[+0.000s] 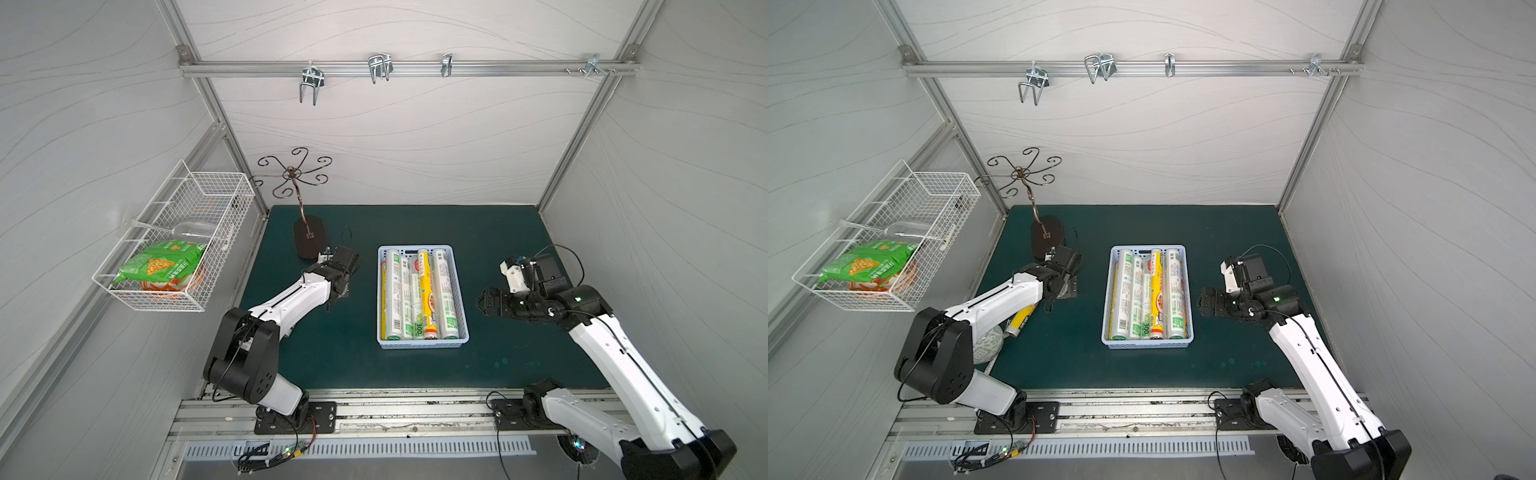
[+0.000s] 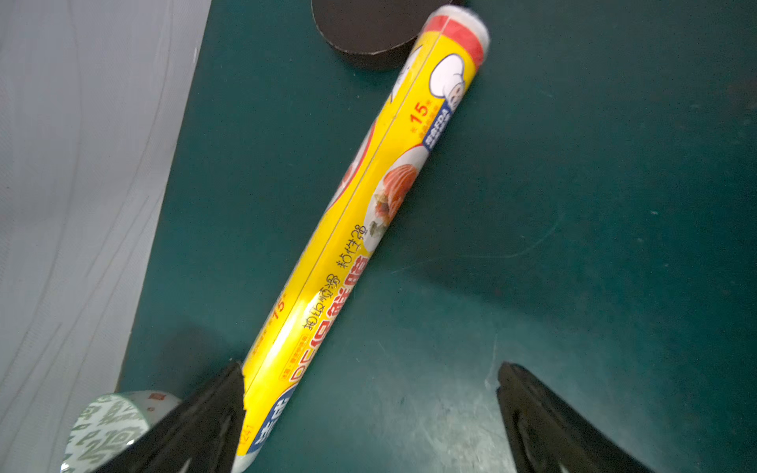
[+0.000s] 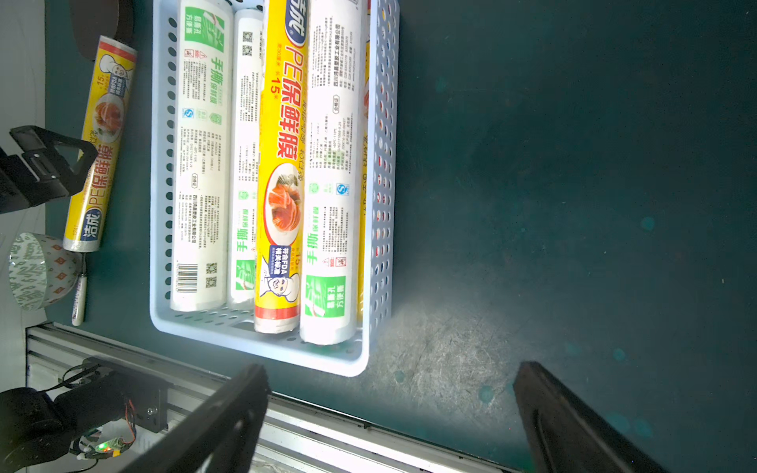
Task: Put the plastic wrap into the basket
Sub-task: Pick up the plastic wrap from the center of the board.
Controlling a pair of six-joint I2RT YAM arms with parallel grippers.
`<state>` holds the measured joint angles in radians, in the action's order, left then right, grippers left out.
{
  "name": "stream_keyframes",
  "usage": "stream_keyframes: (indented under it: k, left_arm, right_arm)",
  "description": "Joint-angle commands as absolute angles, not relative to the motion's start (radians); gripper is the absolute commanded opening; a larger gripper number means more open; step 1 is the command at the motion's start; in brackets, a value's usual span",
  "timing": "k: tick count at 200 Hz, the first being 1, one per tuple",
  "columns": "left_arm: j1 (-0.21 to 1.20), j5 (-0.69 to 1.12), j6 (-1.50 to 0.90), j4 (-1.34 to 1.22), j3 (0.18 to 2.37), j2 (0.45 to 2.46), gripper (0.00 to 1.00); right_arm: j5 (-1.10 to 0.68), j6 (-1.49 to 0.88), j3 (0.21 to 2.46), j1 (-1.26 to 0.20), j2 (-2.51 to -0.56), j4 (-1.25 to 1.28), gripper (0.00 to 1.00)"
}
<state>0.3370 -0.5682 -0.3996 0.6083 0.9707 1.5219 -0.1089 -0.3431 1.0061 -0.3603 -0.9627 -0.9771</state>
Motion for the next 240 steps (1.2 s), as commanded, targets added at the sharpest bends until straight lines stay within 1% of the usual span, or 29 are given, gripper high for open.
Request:
stream_keyframes:
  k: [1,20,67,158,187,213,240]
  left_arm:
    - [0.279,-0.480,-0.394,0.508,0.944,1.535,0.99]
    - [0.241,-0.440,-0.390,0.471,0.928,1.550,0.99]
    - [0.158,-0.337,-0.416,0.476,0.958,1.594,0.99]
    - [0.061,-0.277,-0.403,0.488,1.012,1.665,0.99]
    - [0.055,-0.247,-0.394,0.501,1.031,1.687,0.99]
    - [0.056,-0.180,-0.402,0.487,1.014,1.685,0.99]
    - [0.057,-0.149,-0.406,0.484,0.998,1.681,0.98]
  right_arm:
    - [-0.115,-0.339,0.992,-0.357,-0.957,-0.968,0.99]
    - [-0.117,-0.338,0.991,-0.356,-0.960,-0.968,0.99]
    - [-0.117,-0.337,0.992,-0.356,-0.957,-0.970,0.99]
    - [-0.121,-0.334,0.988,-0.356,-0.956,-0.966,0.99]
    - [-0.122,-0.333,0.985,-0.357,-0.957,-0.961,0.99]
    - [-0.124,-0.333,0.986,-0.357,-0.961,-0.957,0.99]
    - [-0.126,-0.332,0.986,-0.356,-0.967,-0.956,0.99]
